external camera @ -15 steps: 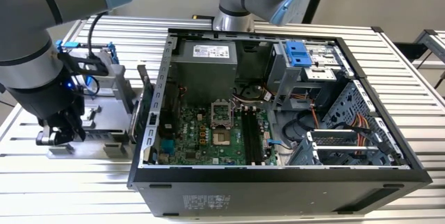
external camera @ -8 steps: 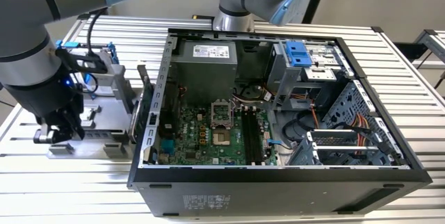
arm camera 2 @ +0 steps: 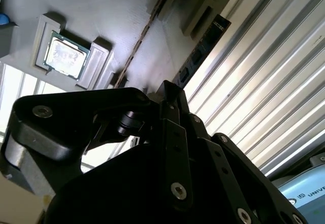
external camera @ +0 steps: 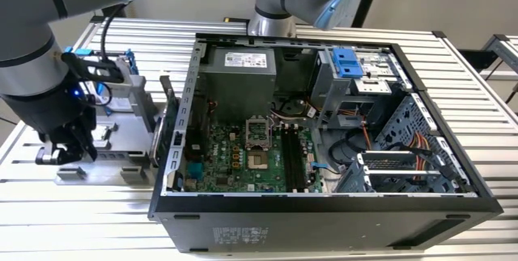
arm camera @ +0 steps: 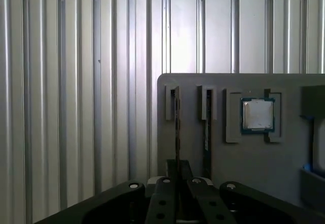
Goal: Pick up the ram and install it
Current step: 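Pick up the ram and move it above insertion slot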
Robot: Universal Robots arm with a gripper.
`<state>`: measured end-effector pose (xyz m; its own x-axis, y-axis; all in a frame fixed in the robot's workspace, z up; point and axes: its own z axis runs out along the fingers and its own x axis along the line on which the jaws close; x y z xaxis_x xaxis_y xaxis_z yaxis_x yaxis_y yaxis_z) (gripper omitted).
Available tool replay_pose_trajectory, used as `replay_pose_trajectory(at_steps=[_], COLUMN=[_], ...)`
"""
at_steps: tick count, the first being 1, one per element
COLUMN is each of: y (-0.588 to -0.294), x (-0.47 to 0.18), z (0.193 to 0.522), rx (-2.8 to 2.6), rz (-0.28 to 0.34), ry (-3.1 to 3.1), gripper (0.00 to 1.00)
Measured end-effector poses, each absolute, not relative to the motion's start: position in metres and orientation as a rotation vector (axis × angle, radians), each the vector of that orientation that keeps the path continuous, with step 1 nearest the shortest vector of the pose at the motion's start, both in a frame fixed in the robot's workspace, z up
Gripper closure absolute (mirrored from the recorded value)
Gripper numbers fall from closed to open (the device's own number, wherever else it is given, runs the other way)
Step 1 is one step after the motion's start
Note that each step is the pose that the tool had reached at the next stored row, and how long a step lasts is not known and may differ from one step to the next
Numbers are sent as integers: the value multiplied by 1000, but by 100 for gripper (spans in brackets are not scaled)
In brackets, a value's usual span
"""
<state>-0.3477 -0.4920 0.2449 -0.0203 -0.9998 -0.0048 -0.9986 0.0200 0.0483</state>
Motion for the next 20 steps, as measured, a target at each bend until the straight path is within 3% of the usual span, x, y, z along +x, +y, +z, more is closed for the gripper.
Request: replay_pose_trajectory(at_steps=[20], y=[-492], x=[-348], z=[263], rx=[2162], rz=[-60], ry=[-2237], gripper=[100])
